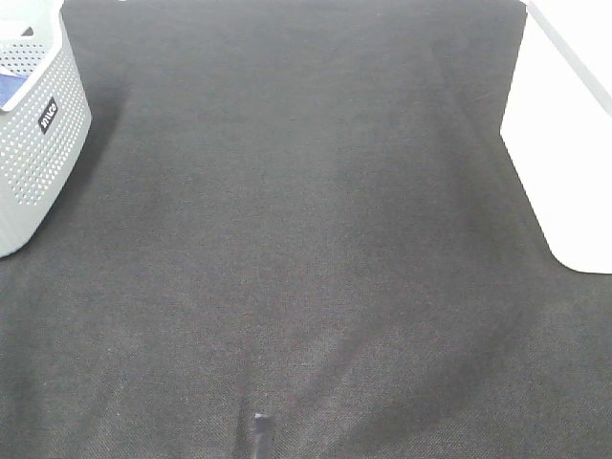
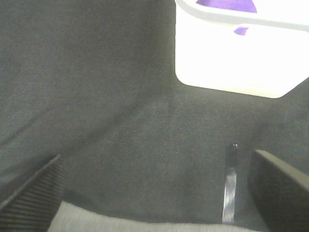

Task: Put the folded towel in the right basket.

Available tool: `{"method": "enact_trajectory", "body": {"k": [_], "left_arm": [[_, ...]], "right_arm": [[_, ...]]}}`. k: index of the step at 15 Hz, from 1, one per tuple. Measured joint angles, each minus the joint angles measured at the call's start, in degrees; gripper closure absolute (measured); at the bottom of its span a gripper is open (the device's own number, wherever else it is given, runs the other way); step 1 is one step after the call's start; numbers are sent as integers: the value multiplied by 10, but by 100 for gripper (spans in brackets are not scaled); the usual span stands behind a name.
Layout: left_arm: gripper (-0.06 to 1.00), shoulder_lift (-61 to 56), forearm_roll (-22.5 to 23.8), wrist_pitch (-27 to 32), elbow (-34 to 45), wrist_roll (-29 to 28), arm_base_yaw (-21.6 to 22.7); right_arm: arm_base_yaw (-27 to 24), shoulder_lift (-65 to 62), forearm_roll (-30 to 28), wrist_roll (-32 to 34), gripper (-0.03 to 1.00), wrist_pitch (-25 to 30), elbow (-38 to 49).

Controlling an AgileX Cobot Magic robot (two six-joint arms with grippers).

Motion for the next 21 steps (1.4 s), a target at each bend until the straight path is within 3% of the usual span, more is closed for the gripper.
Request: {"method": "enact_trajectory", "body": {"k": [5, 9, 14, 18, 21], "left_arm": [[-4, 0, 0, 0, 0, 0, 0], [-4, 0, 0, 0, 0, 0, 0], [-4, 0, 0, 0, 0, 0, 0], [-4, 0, 0, 0, 0, 0, 0], [-4, 0, 0, 0, 0, 0, 0]], "right_arm": [[0, -217, 12, -17, -1, -73, 142], [1, -261, 14, -32, -1, -65, 223], [5, -261, 36, -38, -1, -60, 231], [-58, -261, 65, -77, -1, -60, 233], [-72, -261, 73, -83, -1, -60, 233]]}}
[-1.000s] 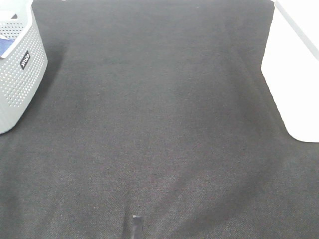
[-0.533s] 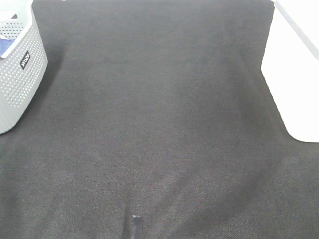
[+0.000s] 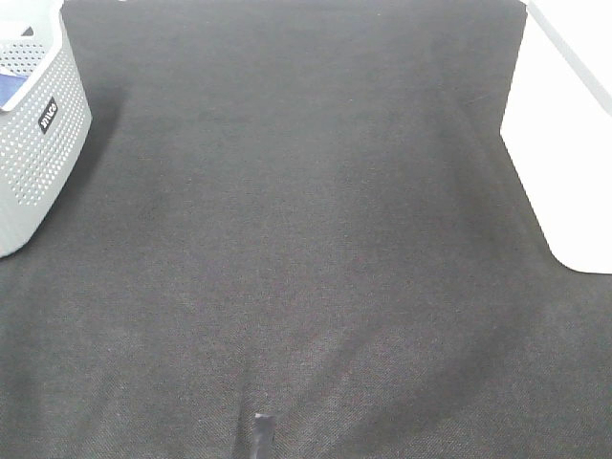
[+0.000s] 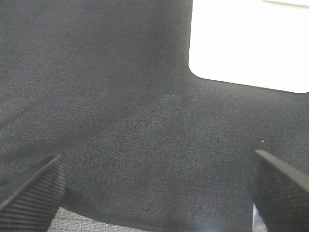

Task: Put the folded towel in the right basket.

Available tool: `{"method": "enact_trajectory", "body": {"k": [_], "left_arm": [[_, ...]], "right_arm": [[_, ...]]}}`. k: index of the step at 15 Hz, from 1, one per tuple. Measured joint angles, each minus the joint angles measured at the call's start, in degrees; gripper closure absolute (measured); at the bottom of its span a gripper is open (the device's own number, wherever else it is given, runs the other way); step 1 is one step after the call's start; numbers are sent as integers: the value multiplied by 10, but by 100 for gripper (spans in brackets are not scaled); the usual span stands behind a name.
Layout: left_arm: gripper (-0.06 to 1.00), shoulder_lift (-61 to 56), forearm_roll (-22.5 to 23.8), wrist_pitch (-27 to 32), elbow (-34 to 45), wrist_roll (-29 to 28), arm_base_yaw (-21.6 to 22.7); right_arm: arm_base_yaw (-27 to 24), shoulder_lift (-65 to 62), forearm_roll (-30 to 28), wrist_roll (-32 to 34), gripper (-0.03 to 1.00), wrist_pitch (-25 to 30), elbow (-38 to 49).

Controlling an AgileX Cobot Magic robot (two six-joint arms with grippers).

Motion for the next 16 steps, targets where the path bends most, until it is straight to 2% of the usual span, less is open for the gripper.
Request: {"method": "enact_trajectory", "body": {"k": [16], "left_arm": [[-4, 0, 0, 0, 0, 0, 0]], "right_arm": [[0, 0, 15, 5, -1, 0, 0]]}}
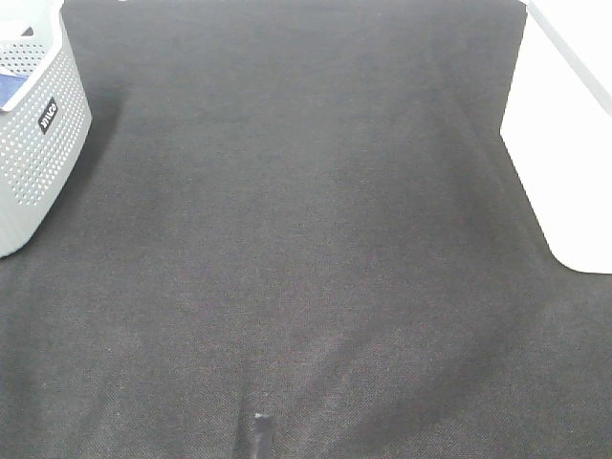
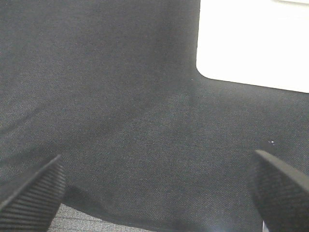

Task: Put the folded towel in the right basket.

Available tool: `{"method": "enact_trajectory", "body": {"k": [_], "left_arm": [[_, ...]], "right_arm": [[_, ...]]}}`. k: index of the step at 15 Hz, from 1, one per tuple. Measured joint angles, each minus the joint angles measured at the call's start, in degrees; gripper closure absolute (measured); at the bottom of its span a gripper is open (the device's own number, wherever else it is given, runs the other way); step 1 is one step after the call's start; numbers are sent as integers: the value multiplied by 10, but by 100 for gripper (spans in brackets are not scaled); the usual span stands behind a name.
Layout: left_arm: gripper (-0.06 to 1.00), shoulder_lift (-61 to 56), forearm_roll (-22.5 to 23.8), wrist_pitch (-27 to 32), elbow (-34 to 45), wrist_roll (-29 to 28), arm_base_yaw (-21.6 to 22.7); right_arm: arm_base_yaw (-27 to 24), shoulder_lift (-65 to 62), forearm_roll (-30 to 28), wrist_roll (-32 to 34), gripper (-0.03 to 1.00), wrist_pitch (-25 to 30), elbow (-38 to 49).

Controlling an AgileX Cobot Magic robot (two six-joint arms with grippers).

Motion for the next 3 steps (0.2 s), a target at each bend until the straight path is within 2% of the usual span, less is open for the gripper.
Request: {"method": "enact_trajectory", "body": {"k": [3], "left_arm": [[-4, 0, 0, 0, 0, 0, 0]], "right_arm": [[0, 0, 0, 1, -1, 0, 0]]}}
